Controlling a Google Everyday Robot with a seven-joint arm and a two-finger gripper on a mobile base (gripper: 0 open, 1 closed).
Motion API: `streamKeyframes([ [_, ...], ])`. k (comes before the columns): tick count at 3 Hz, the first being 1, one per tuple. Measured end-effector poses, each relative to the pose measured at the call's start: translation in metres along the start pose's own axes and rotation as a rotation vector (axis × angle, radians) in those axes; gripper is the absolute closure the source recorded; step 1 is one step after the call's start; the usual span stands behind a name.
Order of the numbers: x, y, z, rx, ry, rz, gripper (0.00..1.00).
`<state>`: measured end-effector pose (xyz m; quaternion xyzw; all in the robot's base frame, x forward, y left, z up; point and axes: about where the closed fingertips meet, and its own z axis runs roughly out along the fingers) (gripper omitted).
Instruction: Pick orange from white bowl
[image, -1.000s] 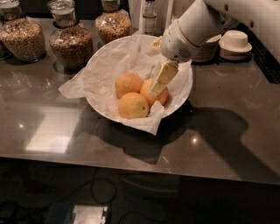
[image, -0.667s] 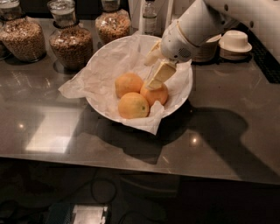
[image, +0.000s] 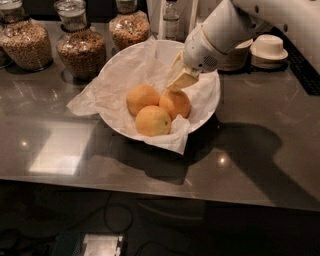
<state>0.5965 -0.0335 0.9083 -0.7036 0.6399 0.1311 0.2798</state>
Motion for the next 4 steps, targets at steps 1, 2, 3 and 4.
streamKeyframes([
  [1, 0.003, 0.003, -0.004, -0.017, 0.020, -0.009, 0.85],
  [2, 0.005, 0.004, -0.016, -0.023, 0.055, -0.031, 0.62],
  [3, 0.004, 0.003, -0.029, -0.014, 0.087, -0.055, 0.39],
  [4, 0.003, 0.004, -0.036, -0.017, 0.090, -0.075, 0.15],
])
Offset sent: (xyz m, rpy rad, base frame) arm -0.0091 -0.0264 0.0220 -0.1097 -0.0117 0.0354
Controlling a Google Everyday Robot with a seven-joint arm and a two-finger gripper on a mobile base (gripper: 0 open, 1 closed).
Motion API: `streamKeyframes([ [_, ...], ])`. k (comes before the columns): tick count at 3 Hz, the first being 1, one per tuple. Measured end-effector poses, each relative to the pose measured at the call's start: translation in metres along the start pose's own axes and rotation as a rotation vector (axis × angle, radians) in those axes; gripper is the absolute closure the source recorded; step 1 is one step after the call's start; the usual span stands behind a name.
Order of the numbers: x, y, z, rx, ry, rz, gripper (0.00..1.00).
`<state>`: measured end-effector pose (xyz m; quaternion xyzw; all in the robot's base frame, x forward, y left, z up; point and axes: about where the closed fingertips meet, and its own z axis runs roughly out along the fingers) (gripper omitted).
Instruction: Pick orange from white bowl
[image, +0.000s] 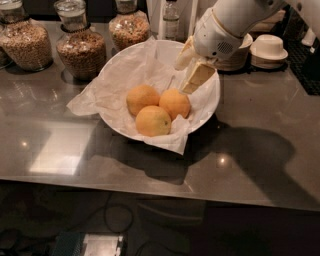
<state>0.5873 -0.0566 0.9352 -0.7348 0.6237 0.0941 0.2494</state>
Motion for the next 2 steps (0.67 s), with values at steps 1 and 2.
streamKeyframes([
  [1, -0.0014, 0.0025, -0.0016, -0.026, 0.001, -0.024, 0.00],
  [2, -0.0019, 0.0065, 0.0048, -0.054, -0.012, -0.027, 0.00],
])
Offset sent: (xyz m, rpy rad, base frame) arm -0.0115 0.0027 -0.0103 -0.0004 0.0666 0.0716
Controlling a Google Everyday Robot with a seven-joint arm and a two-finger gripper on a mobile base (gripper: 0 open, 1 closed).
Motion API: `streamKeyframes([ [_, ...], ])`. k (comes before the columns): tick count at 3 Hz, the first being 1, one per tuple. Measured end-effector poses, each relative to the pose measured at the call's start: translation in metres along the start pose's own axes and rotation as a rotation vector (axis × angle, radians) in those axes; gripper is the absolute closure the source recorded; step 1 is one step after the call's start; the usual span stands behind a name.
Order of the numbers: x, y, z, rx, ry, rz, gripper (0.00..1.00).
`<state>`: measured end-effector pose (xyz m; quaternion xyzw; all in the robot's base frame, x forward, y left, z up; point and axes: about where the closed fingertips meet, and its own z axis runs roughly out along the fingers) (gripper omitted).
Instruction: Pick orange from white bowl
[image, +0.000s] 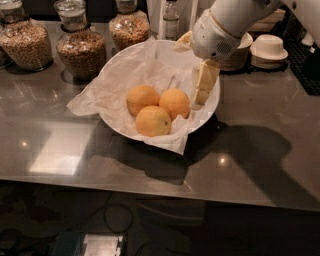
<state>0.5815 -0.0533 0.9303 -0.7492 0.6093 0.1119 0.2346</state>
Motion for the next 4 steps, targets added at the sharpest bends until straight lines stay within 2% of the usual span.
streamKeyframes([
  [1, 0.000, 0.003, 0.013, -0.021, -0.031, 0.010, 0.11],
  [2, -0.001, 0.006, 0.022, -0.019, -0.059, 0.026, 0.30],
  [3, 0.000, 0.007, 0.039, -0.032, -0.079, 0.044, 0.33],
  [4, 0.003, 0.007, 0.053, -0.044, -0.086, 0.056, 0.31],
])
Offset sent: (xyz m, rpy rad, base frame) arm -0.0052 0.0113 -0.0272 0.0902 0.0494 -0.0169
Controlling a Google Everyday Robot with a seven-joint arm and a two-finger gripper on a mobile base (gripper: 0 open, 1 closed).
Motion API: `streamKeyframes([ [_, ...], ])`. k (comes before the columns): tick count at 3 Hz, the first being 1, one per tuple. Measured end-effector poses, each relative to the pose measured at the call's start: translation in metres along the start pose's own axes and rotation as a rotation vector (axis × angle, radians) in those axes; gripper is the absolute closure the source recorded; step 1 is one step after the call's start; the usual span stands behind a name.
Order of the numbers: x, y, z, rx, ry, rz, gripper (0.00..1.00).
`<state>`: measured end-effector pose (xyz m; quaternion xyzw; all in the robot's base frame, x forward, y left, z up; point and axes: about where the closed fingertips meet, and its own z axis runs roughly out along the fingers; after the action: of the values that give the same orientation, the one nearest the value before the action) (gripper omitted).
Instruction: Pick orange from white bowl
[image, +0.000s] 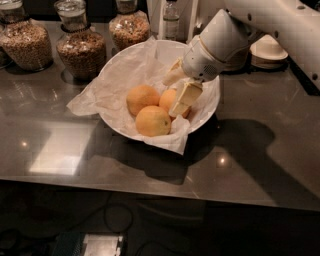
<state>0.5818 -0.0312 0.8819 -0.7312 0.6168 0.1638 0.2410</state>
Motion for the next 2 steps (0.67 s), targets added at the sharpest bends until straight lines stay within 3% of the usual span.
streamKeyframes([
  [1, 0.004, -0.003, 0.014, -0.018, 0.002, -0.002, 0.22],
  [2, 0.011, -0.005, 0.028, -0.033, 0.011, -0.003, 0.22],
])
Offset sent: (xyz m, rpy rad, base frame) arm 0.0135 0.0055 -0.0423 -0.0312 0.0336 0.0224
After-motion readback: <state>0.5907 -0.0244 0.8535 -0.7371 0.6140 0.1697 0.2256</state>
